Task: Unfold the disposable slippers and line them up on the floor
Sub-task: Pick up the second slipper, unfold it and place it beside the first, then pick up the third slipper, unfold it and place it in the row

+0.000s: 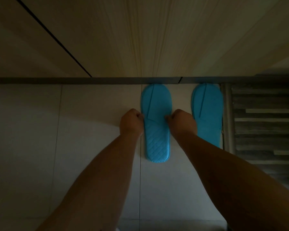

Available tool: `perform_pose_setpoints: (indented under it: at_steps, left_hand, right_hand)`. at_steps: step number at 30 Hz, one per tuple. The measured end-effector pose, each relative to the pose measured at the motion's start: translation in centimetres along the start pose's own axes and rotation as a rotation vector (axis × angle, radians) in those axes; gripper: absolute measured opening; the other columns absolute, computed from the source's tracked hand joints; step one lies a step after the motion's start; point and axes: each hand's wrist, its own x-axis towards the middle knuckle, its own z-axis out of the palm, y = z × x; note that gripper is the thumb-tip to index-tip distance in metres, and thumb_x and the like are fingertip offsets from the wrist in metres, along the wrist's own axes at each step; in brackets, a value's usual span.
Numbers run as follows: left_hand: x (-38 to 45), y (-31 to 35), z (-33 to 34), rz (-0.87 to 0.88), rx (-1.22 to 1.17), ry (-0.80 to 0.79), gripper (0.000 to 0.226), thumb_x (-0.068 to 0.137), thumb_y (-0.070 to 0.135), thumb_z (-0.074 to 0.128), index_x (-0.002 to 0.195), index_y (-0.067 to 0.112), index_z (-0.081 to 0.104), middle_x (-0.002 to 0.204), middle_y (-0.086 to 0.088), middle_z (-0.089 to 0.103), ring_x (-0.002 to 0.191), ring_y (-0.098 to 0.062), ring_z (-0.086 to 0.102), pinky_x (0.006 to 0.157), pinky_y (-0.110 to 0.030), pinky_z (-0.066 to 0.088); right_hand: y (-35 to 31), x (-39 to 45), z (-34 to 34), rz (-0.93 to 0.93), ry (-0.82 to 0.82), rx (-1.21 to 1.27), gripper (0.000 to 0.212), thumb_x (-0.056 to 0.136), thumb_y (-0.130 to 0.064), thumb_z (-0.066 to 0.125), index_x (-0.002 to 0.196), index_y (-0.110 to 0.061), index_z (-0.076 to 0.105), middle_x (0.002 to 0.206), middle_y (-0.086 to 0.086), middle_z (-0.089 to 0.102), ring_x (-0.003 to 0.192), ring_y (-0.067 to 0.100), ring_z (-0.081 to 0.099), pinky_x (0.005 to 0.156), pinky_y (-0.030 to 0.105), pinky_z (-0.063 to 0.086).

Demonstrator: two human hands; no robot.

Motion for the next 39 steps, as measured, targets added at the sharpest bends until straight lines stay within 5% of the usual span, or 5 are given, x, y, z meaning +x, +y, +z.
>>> perform_pose_setpoints:
  at_steps: [10,13,17,27,39]
  left_hand:
    - [-10.3,1.6,-7.2,0.119,0.297,-0.087,0.026,0.096,0.031,0.049,0.09,0.008,0.059,0.077,-0.004,0.058,0.071,-0.021,0.055,0.065,-0.033,0.046]
    - [-14.9,3.6,-9.9,0.375,0.575,-0.133,0.028,0.096,0.029,0.044,0.096,0.006,0.059,0.084,-0.011,0.059,0.073,-0.025,0.055,0.065,-0.036,0.045]
    - [-20.0,6.9,-12.7,0.7,0.894,-0.157,0.034,0.094,0.036,0.041,0.109,0.009,0.056,0.101,-0.012,0.061,0.092,-0.03,0.056,0.078,-0.04,0.042]
    - [-29.9,14.6,-13.8,1.044,1.019,-0.257,0.062,0.092,0.048,0.036,0.143,0.013,0.027,0.15,-0.012,0.036,0.14,-0.032,0.028,0.114,-0.052,0.019]
    - [-40.5,18.3,-1.5,1.213,1.112,-0.367,0.07,0.089,0.05,0.034,0.147,0.014,0.02,0.155,-0.01,0.029,0.145,-0.03,0.021,0.117,-0.052,0.011]
  right_hand:
    - [1.0,-12.1,-6.5,-0.185,0.033,-0.234,0.023,0.094,-0.032,0.042,0.079,-0.016,0.047,0.074,0.004,0.049,0.063,0.025,0.048,0.054,0.03,0.03]
    - [1.2,-16.8,-8.9,-0.261,0.058,-0.247,0.031,0.094,-0.035,0.046,0.1,-0.009,0.062,0.1,0.009,0.059,0.094,0.028,0.055,0.073,0.038,0.046]
    - [2.1,-21.9,-12.4,-0.291,0.172,-0.358,0.042,0.088,-0.041,0.057,0.116,-0.01,0.059,0.125,0.012,0.057,0.121,0.032,0.047,0.099,0.047,0.04]
    - [6.7,-32.6,-19.2,-0.041,0.21,-0.321,0.071,0.093,-0.054,0.038,0.149,-0.015,0.019,0.157,0.013,0.024,0.146,0.031,0.014,0.118,0.05,0.007]
    - [23.5,-41.8,-17.6,0.294,0.185,-0.162,0.073,0.093,-0.061,0.017,0.151,-0.018,0.01,0.161,0.009,0.011,0.147,0.027,-0.001,0.116,0.047,-0.004]
